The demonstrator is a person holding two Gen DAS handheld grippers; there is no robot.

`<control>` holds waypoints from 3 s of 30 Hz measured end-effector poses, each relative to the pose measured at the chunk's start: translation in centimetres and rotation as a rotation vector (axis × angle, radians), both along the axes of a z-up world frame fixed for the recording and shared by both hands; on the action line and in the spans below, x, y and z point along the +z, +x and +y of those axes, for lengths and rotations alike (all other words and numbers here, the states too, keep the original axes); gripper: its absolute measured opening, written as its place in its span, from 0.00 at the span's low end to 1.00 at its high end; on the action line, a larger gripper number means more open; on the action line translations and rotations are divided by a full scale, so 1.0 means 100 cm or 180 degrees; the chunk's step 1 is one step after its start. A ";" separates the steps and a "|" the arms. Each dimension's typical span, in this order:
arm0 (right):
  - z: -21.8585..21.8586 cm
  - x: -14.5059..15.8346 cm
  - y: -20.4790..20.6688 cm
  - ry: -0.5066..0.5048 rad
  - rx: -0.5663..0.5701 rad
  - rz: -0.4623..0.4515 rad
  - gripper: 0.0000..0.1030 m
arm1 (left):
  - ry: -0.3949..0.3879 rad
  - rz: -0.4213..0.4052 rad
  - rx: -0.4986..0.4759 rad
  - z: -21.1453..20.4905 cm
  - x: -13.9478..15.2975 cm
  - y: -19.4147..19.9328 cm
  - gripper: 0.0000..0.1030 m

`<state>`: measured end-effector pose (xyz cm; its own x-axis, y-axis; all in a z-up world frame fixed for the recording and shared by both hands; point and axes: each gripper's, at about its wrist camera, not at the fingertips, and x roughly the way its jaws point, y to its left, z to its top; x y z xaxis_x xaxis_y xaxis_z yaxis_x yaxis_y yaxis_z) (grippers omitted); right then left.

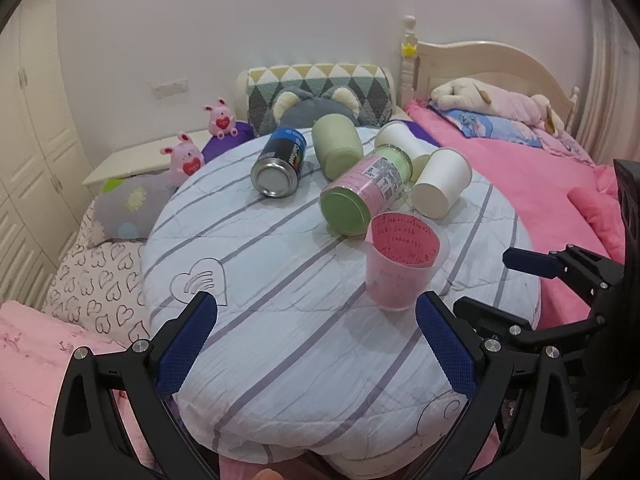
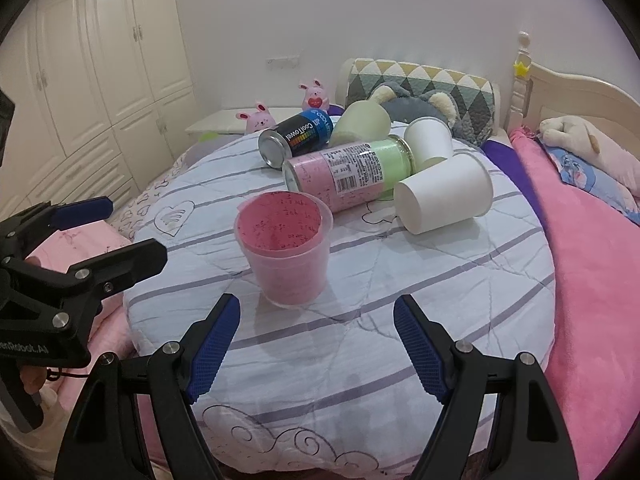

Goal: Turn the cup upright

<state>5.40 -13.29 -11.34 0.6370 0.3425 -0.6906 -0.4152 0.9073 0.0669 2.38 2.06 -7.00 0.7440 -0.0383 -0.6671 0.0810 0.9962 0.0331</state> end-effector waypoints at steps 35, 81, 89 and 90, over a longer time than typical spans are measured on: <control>-0.023 0.079 -0.053 0.0463 -0.0397 -0.0513 0.78 | 0.0140 -0.0660 0.0243 -0.013 0.071 -0.049 1.00; -0.032 0.052 -0.019 0.0283 -0.0463 -0.0247 0.78 | 0.0106 -0.0069 0.0168 -0.027 0.018 0.012 1.00; -0.026 0.052 -0.020 0.0248 -0.0429 -0.0248 0.78 | 0.0115 -0.0110 0.0171 -0.027 0.018 0.010 1.00; -0.026 0.052 -0.020 0.0246 -0.0425 -0.0248 0.78 | 0.0116 -0.0114 0.0174 -0.026 0.019 0.010 1.00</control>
